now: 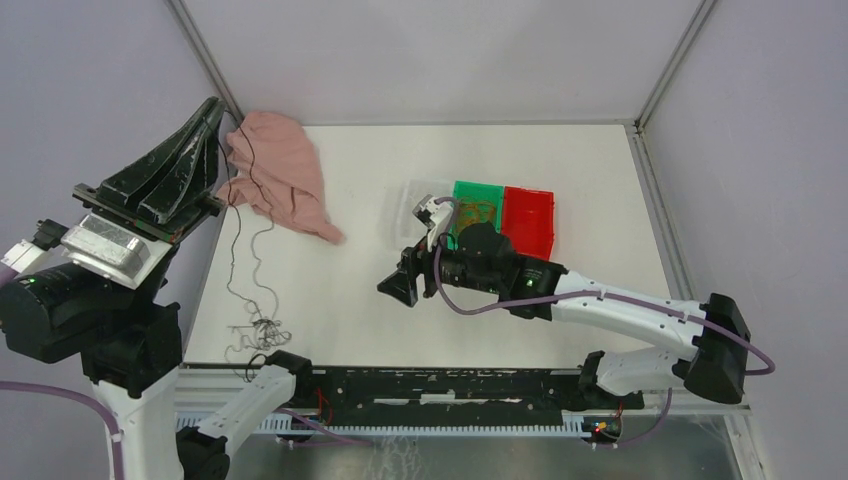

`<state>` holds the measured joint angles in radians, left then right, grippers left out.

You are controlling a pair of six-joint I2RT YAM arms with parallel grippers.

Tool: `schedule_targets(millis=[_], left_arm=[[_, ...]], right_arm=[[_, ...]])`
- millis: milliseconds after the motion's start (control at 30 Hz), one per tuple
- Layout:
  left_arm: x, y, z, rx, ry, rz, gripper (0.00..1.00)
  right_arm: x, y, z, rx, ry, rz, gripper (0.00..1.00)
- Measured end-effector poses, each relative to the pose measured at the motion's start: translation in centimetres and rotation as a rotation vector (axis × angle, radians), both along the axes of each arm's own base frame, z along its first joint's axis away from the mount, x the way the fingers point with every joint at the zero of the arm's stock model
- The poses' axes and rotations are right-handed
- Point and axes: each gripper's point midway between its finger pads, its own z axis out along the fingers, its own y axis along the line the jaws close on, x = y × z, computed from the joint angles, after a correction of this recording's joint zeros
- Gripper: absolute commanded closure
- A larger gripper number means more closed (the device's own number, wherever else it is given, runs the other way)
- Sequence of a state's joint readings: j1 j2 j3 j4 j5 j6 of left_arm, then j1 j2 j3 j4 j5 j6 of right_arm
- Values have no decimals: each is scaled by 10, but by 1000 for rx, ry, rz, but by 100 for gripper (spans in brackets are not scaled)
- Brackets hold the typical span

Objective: Untangle the cables
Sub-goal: Untie the cable.

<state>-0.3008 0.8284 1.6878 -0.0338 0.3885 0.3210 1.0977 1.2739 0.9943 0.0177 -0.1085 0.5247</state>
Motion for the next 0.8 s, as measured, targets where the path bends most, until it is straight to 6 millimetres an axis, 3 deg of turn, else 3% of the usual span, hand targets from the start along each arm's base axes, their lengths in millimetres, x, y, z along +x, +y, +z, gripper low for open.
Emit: schedule_targets(millis=[167,300,500,800], left_arm=[[-5,0,-5,10,4,-8,97],[-7,-2,-11,21,11,-18,97],[-5,-9,-17,32,38,-56,97],[-9,-14,-19,26,61,-111,97]], right_arm=[[-10,22,55,124,-62,39,23],[-4,34,80,179,-97,27,21],[8,44,68,149,-93,-6,25],[21,41,57,110,-105,-78,32]])
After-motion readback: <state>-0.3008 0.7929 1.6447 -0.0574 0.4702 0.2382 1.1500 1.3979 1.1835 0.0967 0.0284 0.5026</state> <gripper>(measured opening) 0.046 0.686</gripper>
